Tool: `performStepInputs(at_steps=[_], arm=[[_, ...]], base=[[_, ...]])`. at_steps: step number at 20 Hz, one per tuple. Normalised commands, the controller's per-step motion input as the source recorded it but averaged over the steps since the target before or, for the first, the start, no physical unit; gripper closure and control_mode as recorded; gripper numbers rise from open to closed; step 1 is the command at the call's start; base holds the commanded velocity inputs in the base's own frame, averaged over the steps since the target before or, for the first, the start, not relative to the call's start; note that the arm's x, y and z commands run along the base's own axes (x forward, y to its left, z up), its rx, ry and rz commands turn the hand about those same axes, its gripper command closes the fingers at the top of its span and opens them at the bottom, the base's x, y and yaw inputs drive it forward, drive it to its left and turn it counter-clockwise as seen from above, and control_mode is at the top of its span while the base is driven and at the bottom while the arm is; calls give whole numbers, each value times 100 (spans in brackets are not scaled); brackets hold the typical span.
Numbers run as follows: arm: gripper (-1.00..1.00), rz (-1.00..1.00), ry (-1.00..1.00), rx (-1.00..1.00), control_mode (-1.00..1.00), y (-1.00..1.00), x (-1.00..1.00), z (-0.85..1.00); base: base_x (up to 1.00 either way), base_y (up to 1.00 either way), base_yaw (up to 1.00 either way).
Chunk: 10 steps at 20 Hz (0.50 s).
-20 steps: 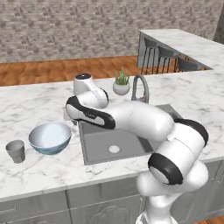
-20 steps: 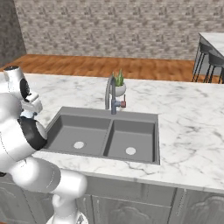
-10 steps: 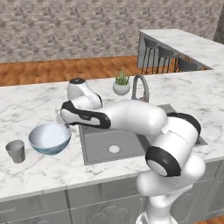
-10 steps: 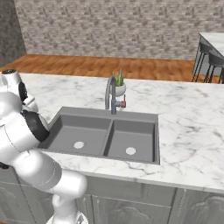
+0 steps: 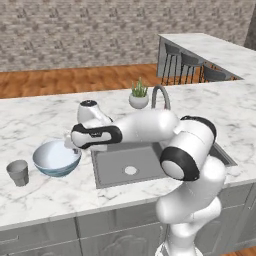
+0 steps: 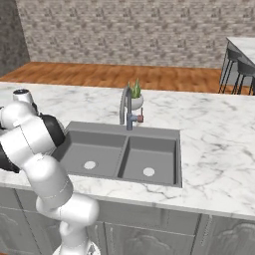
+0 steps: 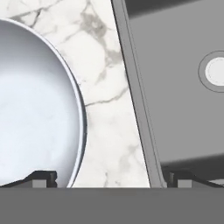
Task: Place the bowl in the left basin and the glass cup in the right basin of the sink.
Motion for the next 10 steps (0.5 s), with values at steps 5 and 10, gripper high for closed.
performStepInputs(at_steps=[5, 10], arm=[[-100, -1, 5, 0, -100, 13, 36, -18], [-100, -4, 0, -3, -100, 27, 32, 0]], base=[[0, 0, 0], [0, 0, 0]])
